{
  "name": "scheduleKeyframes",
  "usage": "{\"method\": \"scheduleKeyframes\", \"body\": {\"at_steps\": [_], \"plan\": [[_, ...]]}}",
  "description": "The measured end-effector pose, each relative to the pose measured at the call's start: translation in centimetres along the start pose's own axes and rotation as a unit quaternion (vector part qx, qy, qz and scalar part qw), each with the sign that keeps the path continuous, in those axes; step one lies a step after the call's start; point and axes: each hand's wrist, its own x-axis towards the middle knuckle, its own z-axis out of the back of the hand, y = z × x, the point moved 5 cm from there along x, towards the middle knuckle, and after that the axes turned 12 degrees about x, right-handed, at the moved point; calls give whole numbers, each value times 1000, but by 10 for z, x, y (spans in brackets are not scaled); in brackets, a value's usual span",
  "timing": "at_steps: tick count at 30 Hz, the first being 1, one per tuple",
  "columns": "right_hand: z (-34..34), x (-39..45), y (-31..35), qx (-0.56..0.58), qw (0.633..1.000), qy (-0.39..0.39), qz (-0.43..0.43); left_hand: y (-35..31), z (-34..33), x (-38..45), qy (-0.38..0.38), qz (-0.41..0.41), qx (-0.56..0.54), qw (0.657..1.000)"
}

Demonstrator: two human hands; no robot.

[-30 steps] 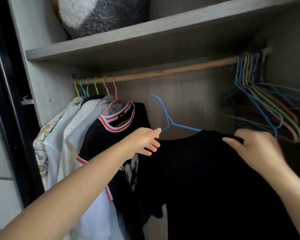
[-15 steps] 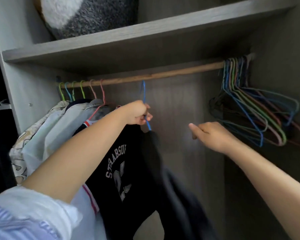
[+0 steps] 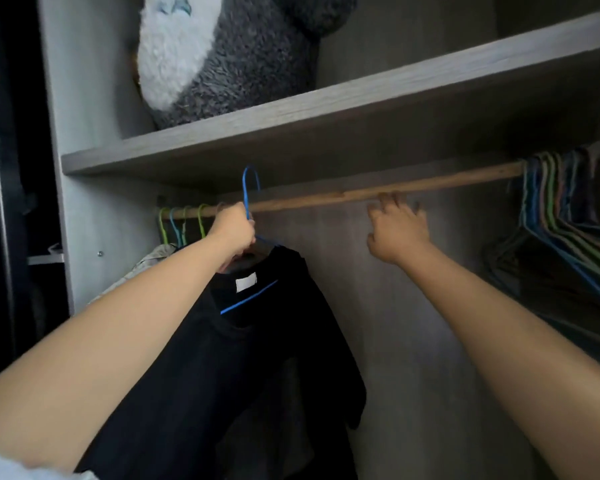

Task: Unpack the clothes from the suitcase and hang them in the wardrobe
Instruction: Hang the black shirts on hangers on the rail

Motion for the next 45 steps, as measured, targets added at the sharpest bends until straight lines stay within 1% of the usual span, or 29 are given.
{"method": "scheduleKeyframes", "body": {"at_steps": [3,6,8,10,15,17,20,22,24,26,28,31,34,37,40,43,45], "plan": [[-11,28,5,27,1000,4,3,8,0,23,-30,-6,78,996],[-24,47,3,8,1000,11,1,13,-9,44,-40,-3,119,992],[-29,51,2,-36,999,2,15,17,-20,54,-31,5,102,994],[-32,53,-1,-60,998,-9,27,25,-32,67,-23,34,56,998],[-36,51,-1,-83,996,17,26,38,-53,86,33,84,26,996],[-34,51,-1,-89,995,28,24,43,-60,88,51,88,69,992],[-32,51,-2,-103,993,47,23,47,-72,78,46,72,187,979],[-31,50,-3,-111,992,58,16,46,-79,69,44,35,253,966],[-31,50,-1,-120,991,62,14,50,-84,56,53,-1,286,957],[-29,49,3,-114,991,65,4,56,-76,39,41,-17,317,947],[-28,47,6,-77,995,67,-9,60,-62,18,17,-41,344,938],[-35,33,18,25,998,55,-15,66,-36,-14,-5,-98,353,930],[-56,4,43,89,995,53,1,78,-17,-38,-3,-126,361,924],[-77,-32,82,146,986,68,41,93,-2,-61,-1,-130,356,925],[-91,-64,118,220,969,82,79,106,7,-86,3,-124,342,931],[-94,-99,153,302,943,53,127,121,20,-122,0,-119,346,931],[-93,-125,174,341,928,60,136,140,31,-151,17,-100,364,926]]}}
